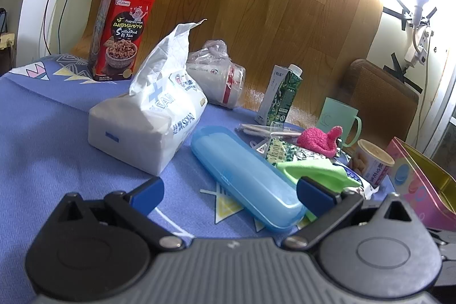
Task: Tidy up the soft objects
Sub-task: 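Close the right gripper on the cotton swab bag and lift it, then carry the cotton swab bag with the right gripper over the pink tin, then open the right gripper to drop the swab bag into the tin, then return the right gripper to the table and grasp the green cloth, then carry the green cloth with the right gripper into the pink tin, then release the green cloth in the tin and withdraw the right gripper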
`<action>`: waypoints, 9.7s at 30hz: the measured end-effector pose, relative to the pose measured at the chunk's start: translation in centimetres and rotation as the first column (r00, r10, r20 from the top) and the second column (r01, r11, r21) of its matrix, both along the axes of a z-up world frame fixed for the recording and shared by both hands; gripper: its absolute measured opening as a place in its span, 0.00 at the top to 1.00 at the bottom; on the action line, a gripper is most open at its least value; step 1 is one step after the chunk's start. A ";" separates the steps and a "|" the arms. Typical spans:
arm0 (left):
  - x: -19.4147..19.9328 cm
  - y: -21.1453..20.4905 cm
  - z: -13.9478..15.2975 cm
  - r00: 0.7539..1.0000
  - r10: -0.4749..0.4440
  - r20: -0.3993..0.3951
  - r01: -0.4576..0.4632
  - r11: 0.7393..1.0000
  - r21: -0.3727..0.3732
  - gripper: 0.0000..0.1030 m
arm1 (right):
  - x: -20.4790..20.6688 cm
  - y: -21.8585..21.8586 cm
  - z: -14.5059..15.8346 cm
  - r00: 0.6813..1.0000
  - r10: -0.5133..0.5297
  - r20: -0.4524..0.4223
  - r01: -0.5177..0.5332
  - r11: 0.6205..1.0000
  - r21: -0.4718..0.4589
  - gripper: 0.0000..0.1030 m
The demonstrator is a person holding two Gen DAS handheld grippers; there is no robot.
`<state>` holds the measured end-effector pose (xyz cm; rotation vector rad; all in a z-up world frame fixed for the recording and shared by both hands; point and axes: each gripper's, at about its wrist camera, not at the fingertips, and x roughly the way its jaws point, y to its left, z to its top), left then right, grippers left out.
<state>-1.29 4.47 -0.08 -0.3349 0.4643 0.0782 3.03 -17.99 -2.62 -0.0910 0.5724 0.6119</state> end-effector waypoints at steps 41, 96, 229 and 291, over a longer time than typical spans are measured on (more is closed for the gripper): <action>0.1 -4.4 -0.9 0.918 -0.391 -0.075 0.372 0.909 -0.188 0.09 | -4.4 -0.7 -0.2 0.985 0.172 0.034 -0.171 0.985 -0.036 0.43; 1.0 -17.1 -1.1 0.747 -0.649 -0.145 0.647 0.760 -0.064 0.22 | -7.5 -9.1 -1.4 0.996 -0.021 0.084 0.018 0.999 0.046 0.41; -3.7 0.4 0.5 0.961 -0.267 0.069 0.276 0.938 -0.211 0.14 | -6.3 -4.7 1.0 0.967 0.222 0.127 -0.225 0.974 0.010 0.43; 7.4 -21.7 6.3 0.818 -0.568 0.091 0.565 0.823 0.055 0.18 | -0.6 -24.4 4.0 0.715 -0.657 0.238 0.593 0.750 0.292 0.28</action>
